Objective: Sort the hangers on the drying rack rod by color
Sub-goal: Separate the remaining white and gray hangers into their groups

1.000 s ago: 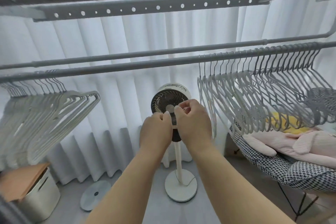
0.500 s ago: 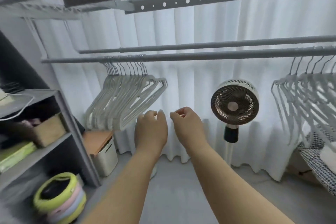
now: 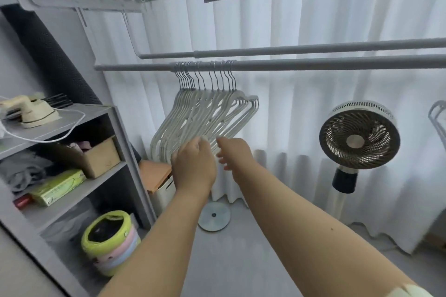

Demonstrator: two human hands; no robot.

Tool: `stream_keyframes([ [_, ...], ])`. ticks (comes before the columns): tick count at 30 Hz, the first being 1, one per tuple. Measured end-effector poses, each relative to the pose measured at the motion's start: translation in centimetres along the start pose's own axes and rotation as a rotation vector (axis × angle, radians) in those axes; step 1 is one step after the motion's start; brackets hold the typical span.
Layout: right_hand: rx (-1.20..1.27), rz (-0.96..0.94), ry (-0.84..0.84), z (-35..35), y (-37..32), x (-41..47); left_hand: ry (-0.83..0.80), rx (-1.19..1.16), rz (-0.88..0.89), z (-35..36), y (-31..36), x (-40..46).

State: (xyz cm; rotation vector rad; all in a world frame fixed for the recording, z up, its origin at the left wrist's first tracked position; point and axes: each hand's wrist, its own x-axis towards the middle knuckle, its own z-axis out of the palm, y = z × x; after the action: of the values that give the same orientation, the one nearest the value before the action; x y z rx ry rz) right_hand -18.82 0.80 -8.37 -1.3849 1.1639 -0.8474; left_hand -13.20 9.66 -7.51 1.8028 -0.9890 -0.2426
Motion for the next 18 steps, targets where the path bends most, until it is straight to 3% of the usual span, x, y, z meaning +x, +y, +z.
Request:
stream_keyframes([
  [18,0.159,0.097,0.06,1.6,-1.0,4.7,-0.009,-0.054,-0.017,1.3,-0.7,2.3],
])
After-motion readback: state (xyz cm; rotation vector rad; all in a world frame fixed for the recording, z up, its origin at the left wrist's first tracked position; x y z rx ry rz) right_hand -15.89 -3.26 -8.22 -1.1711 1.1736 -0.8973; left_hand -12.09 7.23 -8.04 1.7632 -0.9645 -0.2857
